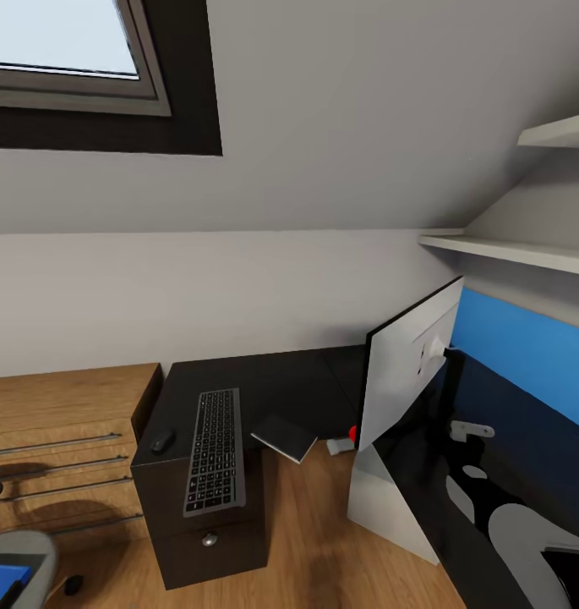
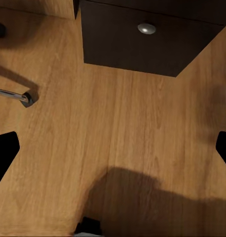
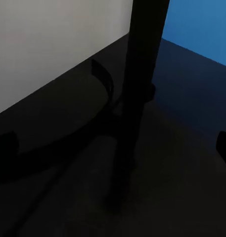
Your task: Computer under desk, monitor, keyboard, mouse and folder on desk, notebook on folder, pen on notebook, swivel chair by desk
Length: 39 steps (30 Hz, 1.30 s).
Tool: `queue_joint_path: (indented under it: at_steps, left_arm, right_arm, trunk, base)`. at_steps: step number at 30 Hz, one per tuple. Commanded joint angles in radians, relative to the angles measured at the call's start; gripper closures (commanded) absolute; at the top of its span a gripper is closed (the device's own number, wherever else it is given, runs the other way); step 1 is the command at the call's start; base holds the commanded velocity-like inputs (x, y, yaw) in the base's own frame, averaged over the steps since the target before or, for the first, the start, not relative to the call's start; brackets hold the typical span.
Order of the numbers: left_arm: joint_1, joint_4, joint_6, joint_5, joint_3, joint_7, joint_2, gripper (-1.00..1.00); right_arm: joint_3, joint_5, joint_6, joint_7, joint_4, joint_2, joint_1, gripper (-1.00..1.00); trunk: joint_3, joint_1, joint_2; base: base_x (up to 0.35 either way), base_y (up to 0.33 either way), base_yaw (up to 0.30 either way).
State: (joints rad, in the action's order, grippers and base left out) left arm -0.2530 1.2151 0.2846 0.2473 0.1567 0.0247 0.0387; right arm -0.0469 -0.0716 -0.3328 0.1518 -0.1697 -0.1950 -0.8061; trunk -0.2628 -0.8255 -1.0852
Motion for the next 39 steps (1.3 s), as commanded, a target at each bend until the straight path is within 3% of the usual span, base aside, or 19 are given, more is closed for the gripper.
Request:
queue_joint_path:
  at_steps: [1,5,16,19,22,25,27,28,29,32,33,35,38,39]
  left_arm:
    - [0.0,0.002,0.013,0.01,0.0,0.003,0.0,-1.0]
    - [0.0,0.002,0.046,0.01,0.0,0.003,0.002,-1.0]
    - [0.002,-0.002,0.067,0.011,-0.002,0.13,-0.001,-1.0]
    - [0.025,-0.032,0.113,0.012,-0.002,0.141,-0.001,-1.0]
    - [0.074,-0.1,0.169,0.012,-0.002,0.144,-0.001,-1.0]
    - [0.174,-0.271,0.2,0.012,-0.002,0.145,0.001,-1.0]
    - [0.296,-0.498,0.195,0.011,-0.002,0.145,0.005,-1.0]
    - [0.32,-0.544,0.187,0.011,-0.002,0.145,0.005,-1.0]
    - [0.417,-0.725,0.105,0.01,-0.003,0.145,0.007,-1.0]
    - [0.455,-0.806,0.02,0.01,-0.003,0.145,0.007,-1.0]
    - [0.466,-0.846,-0.045,0.01,-0.003,0.142,0.015,-1.0]
    - [0.469,-0.866,-0.091,0.01,-0.003,0.14,0.024,-1.0]
    - [0.473,-0.925,-0.282,0.009,-0.004,0.136,0.036,-1.0]
    - [0.473,-0.933,-0.317,0.009,-0.005,0.135,0.037,-1.0]
  right_arm:
    - [-0.002,-0.008,-0.005,-0.003,0.001,0.0,-0.001,-1.0]
    - [-0.002,-0.008,-0.006,-0.003,0.001,0.0,-0.001,-1.0]
    - [-0.004,-0.008,-0.008,-0.003,0.001,-0.001,-0.001,-1.0]
    - [-0.005,-0.009,-0.007,-0.002,0.001,-0.001,-0.001,-1.0]
    - [-0.006,-0.009,-0.007,-0.002,0.001,-0.001,0.0,-1.0]
    - [-0.006,-0.01,-0.006,-0.001,0.0,-0.001,-0.001,-1.0]
    - [-0.007,-0.011,-0.004,-0.001,0.0,-0.005,-0.001,-1.0]
    - [-0.007,-0.011,-0.004,-0.001,0.0,-0.007,-0.001,-1.0]
    - [-0.008,-0.018,-0.004,-0.001,-0.001,-0.021,-0.001,-1.0]
    - [-0.008,-0.042,-0.005,-0.003,-0.001,-0.039,-0.001,-1.0]
    - [-0.008,-0.079,-0.006,-0.005,-0.001,-0.051,-0.001,-1.0]
    - [-0.008,-0.094,-0.006,-0.006,-0.001,-0.054,-0.001,-1.0]
    - [-0.007,-0.115,-0.006,-0.007,-0.002,-0.056,-0.001,-1.0]
    - [-0.007,-0.117,-0.007,-0.007,-0.002,-0.056,0.0,-1.0]
  trunk:
    - [-0.001,0.0,-0.001]
    - [-0.001,0.0,-0.001]
    - [-0.001,0.0,-0.001]
    - [-0.001,0.0,-0.001]
    - [-0.001,0.0,-0.001]
    - [-0.001,0.0,-0.001]
    - [-0.001,0.0,-0.001]
    - [-0.001,0.0,-0.001]
    - [-0.001,0.0,-0.001]
    - [-0.001,0.0,-0.001]
    - [-0.001,0.0,-0.001]
    - [-0.001,0.0,-0.001]
    - [-0.001,0.0,-0.001]
    - [-0.001,0.0,-0.001]
  base:
    - [0.0,0.0,0.0]
    - [0.0,0.0,0.0]
    - [0.0,0.0,0.0]
    - [0.0,0.0,0.0]
    - [0.0,0.0,0.0]
    - [0.0,0.0,0.0]
    - [0.0,0.0,0.0]
    - [0.0,0.0,0.0]
    - [0.0,0.0,0.0]
    - [0.0,0.0,0.0]
    - [0.0,0.0,0.0]
    - [0.0,0.0,0.0]
    - [0.0,0.0,0.0]
    - [0.0,0.0,0.0]
